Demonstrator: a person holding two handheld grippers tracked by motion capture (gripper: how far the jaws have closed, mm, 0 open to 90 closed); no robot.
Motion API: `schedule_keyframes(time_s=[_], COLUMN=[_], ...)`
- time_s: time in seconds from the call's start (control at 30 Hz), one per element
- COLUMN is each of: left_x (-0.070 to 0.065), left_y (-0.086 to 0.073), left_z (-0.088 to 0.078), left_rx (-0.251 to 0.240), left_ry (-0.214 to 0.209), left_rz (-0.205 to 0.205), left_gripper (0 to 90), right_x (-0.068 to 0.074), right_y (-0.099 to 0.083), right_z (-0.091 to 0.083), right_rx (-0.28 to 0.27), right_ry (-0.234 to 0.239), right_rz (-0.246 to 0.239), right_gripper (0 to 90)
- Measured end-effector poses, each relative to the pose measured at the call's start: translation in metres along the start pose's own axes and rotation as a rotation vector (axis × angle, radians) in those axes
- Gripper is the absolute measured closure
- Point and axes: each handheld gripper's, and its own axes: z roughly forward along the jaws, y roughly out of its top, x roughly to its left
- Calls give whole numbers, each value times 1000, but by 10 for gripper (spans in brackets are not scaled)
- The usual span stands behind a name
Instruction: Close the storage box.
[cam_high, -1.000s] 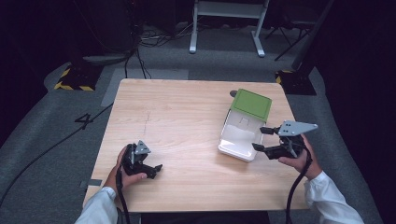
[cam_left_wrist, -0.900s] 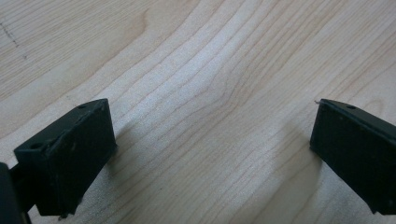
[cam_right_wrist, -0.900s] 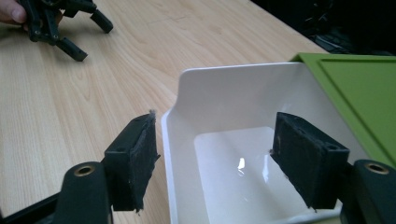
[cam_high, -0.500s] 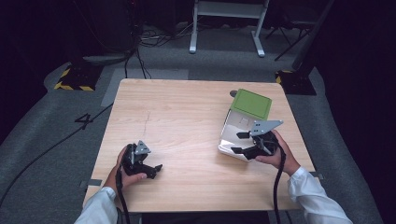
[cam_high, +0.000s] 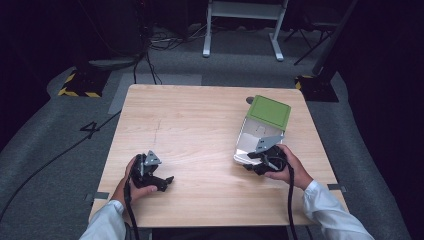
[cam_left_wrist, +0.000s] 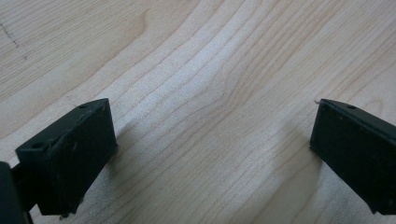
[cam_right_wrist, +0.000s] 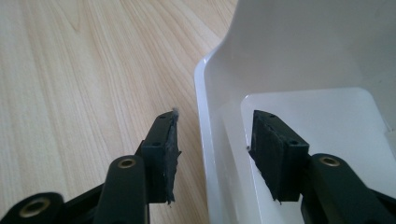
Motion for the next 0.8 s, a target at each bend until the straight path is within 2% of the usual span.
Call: schedule_keyframes(time_s=[0.17, 0.23, 0.3, 0.33, 0.37, 0.5, 0.67, 0.8], left_x=[0, 0, 0, 0, 0, -1, -1, -1], left_y=[0, 0, 0, 0, 0, 0, 0, 0], left_z=[0, 0, 0, 0, 0, 0, 0, 0], left_rx=[0, 1, 2, 0, 0, -1, -2, -3], left_ry=[0, -1, -4, -6, -8, -11, -12, -12], left_rz=[0, 1, 6, 9, 11, 12, 10, 12], left_gripper=[4, 4, 4, 4, 4, 4, 4, 4], right_x=[0, 0, 2, 4, 2, 0, 1, -3], right_y=[-2, -3, -6, -7, -10, -10, -5, 1], right_z=[6, 10, 15, 18, 20, 20, 22, 24], right_rx=[33, 51, 75, 98, 100, 104, 105, 93], right_ry=[-6, -8, -16, -41, -54, -59, -122, -144], right_rz=[2, 7, -13, -28, -22, -15, -44, -38], right_gripper=[537, 574, 586, 607, 640, 642, 679, 695])
